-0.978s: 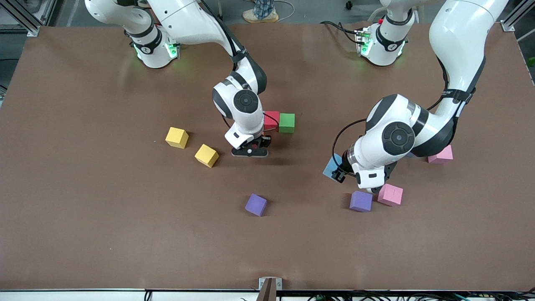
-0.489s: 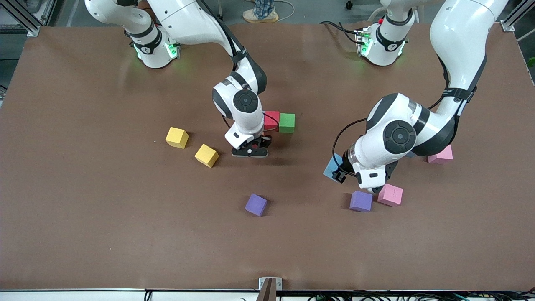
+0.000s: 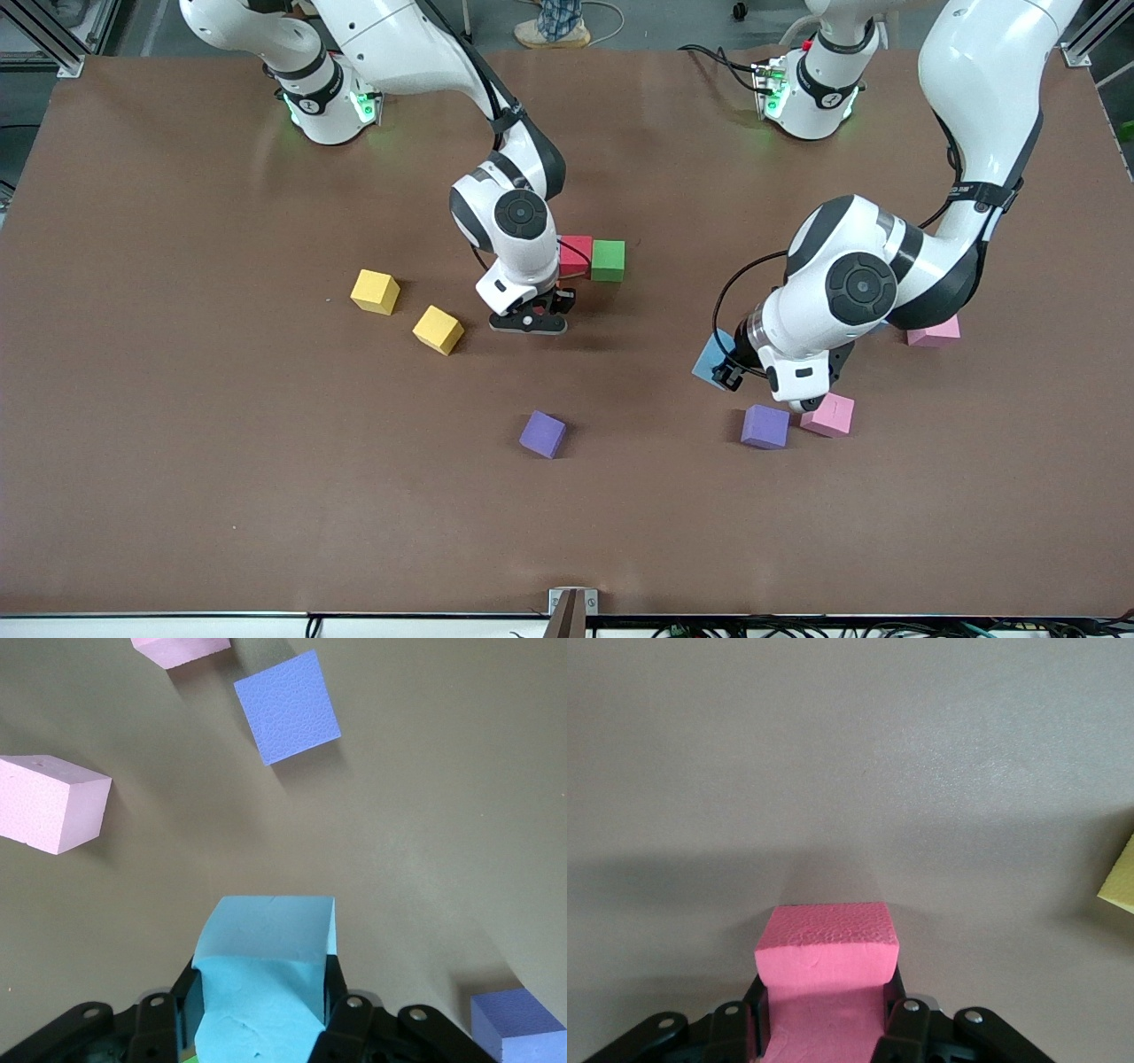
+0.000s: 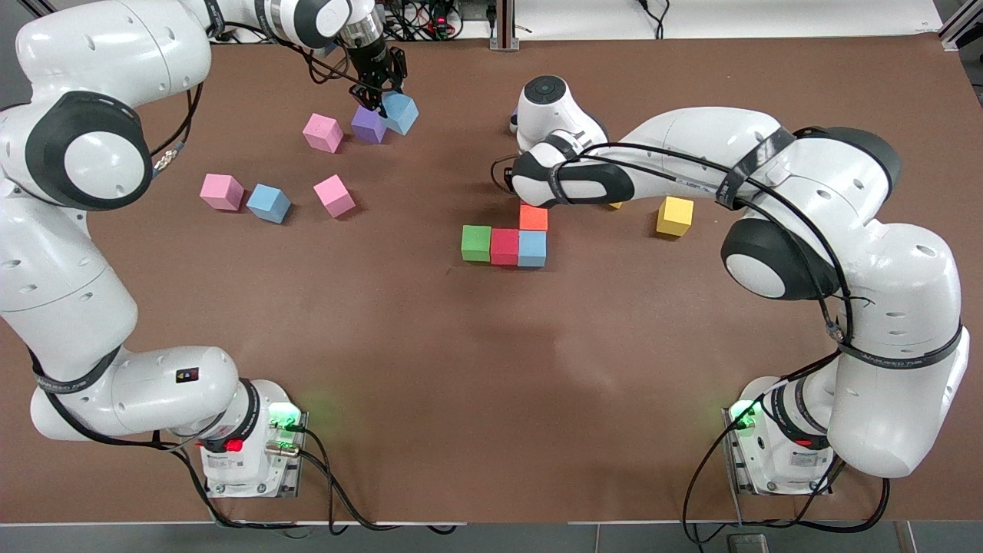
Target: Arrange 11 blocks into digit 3
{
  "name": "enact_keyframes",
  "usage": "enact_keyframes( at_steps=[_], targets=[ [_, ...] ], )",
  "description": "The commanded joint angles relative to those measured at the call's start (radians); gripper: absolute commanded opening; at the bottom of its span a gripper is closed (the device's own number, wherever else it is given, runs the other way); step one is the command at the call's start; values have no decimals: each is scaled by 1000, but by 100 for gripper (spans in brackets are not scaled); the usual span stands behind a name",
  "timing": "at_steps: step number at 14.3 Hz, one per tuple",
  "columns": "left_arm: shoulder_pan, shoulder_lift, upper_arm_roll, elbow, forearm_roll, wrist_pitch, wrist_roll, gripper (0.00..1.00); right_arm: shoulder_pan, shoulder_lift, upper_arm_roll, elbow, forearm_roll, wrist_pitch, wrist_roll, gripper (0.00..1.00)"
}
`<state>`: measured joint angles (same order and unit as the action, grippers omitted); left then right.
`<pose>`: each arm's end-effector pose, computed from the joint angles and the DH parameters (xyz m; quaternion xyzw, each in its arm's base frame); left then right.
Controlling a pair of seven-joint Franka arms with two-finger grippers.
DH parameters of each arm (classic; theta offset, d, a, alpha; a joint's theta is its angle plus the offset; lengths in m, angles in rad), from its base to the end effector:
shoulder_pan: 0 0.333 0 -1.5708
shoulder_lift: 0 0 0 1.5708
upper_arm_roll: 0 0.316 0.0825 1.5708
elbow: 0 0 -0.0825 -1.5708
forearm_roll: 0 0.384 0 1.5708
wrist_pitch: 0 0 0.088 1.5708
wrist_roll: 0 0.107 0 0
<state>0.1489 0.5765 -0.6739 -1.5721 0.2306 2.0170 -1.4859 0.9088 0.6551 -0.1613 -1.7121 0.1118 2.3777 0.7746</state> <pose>0.6275 -0.2689 0.3620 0.8894 0.4517 -0.0594 0.0370 0.4872 0.4678 0.2152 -0.9992 0.0366 -0.0144 0.0002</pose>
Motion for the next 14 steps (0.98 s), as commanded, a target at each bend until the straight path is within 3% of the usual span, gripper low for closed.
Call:
enact_keyframes(
  at_steps=[1,9,10,11,12,14],
  targets=[
    [-14,-17,-1,3,4,-23,-23,16,10,-9,-6,-18,-20,8,34,21],
    [-22,-9,-3,4,13,-21,-76,16,9,-8,-6,-18,-20,6,35,25],
    [-29,-9,-3,3,16,-21,-85,16,6,-8,-6,-17,-20,6,34,32],
    [-35,-9,-3,3,16,-21,-86,16,6,-8,-6,-15,-20,6,34,54],
    [-35,-9,-3,4,15,-21,-89,16,4,-8,-6,-14,-20,6,31,100],
    [-35,-20,-6,9,9,-27,-89,16,-1,-9,-6,-9,-20,5,25,100]
  ],
)
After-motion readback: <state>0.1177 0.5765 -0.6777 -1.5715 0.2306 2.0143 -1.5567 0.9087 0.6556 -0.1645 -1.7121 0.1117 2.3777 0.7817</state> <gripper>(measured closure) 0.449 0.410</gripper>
